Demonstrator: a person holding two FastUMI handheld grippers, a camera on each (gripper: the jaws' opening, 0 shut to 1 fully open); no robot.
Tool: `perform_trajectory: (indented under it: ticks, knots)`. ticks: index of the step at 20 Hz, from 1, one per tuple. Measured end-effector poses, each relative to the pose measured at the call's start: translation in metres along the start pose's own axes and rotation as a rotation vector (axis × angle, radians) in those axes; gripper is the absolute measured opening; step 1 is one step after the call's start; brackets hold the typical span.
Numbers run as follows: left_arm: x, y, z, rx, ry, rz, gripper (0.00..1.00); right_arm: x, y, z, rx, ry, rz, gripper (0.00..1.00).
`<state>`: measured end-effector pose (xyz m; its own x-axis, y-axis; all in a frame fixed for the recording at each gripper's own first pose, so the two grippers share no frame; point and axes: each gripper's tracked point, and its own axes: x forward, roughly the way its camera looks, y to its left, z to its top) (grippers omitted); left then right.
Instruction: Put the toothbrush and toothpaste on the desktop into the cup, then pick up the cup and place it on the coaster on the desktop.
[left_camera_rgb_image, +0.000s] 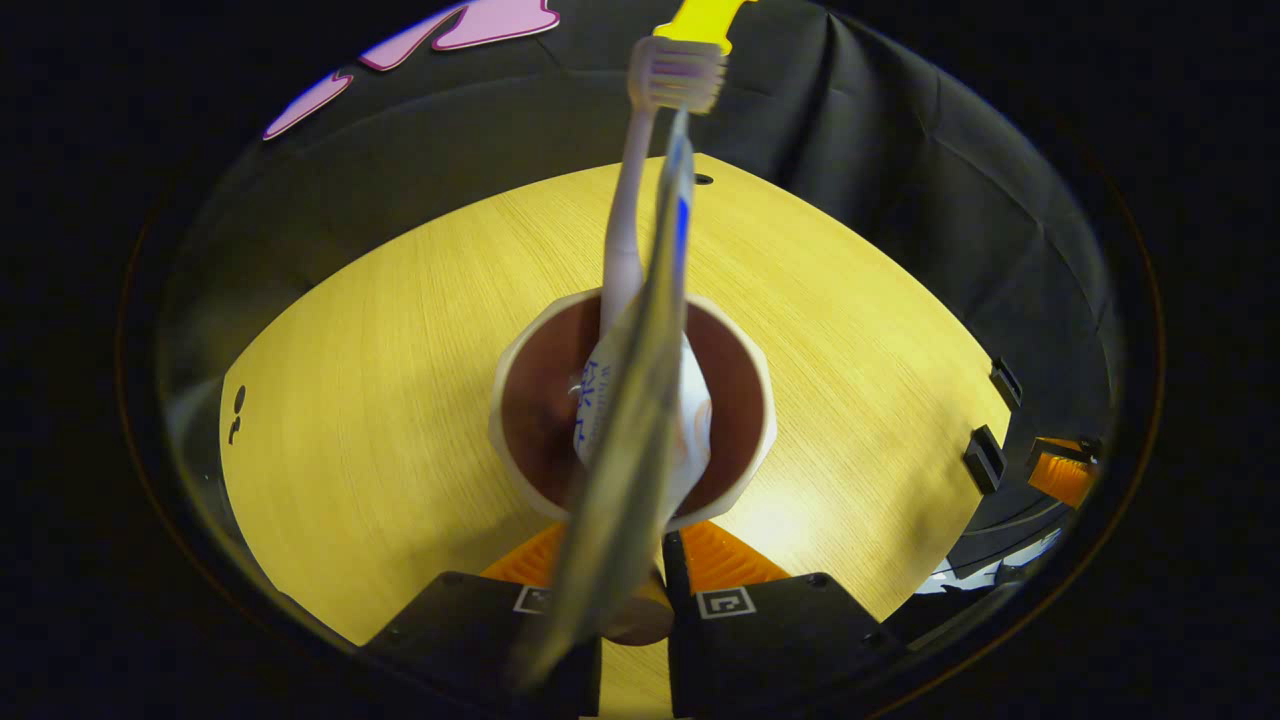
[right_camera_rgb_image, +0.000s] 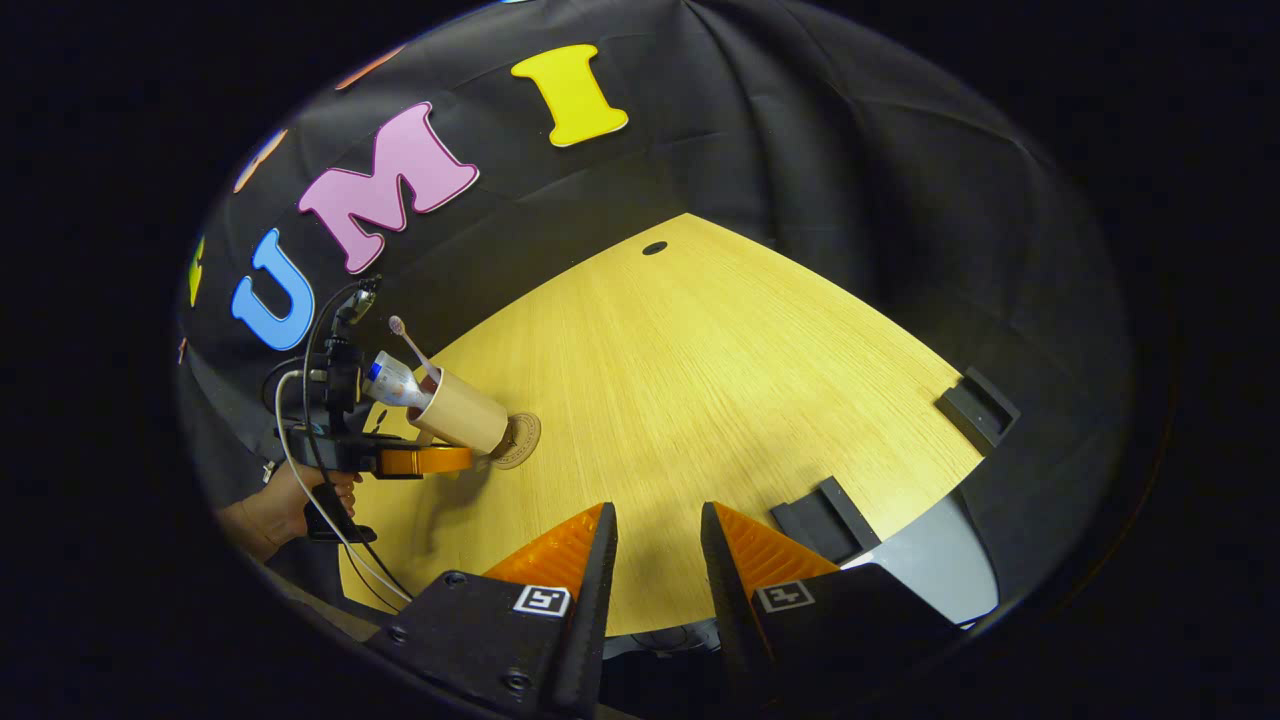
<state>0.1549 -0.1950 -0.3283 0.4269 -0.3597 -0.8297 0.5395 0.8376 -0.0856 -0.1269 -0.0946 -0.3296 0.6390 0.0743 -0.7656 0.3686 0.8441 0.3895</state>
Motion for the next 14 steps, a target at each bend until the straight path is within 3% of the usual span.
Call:
perform_trajectory:
  ticks: [2,4,5,6,7,9,12,14]
  knots:
    - [0.006,-0.002,-0.002,0.013,0.008,0.007,0.36,-0.003,-0.007,-0.003,0.006,0.005,-0.009,0.52]
    - [0.011,-0.005,-0.002,0.02,0.013,0.013,0.36,-0.005,-0.011,-0.003,0.015,0.009,-0.012,0.53]
    - [0.013,-0.006,-0.002,0.022,0.013,0.016,0.31,-0.005,-0.012,-0.003,0.015,0.009,-0.012,0.53]
    - [0.015,-0.006,-0.002,0.026,0.014,0.023,0.36,-0.005,-0.013,-0.004,0.014,0.011,-0.013,0.52]
    - [0.017,-0.006,-0.002,0.026,0.018,0.027,0.31,-0.006,-0.015,-0.005,0.011,0.014,-0.014,0.52]
    - [0.02,-0.006,-0.003,0.024,0.022,0.034,0.36,-0.007,-0.017,-0.007,0.007,0.018,-0.014,0.53]
    - [0.019,-0.004,-0.002,0.021,0.019,0.04,0.27,-0.008,-0.021,-0.008,0.007,0.023,-0.015,0.52]
    - [0.019,-0.003,-0.002,0.023,0.018,0.042,0.31,-0.008,-0.024,-0.008,0.01,0.026,-0.018,0.52]
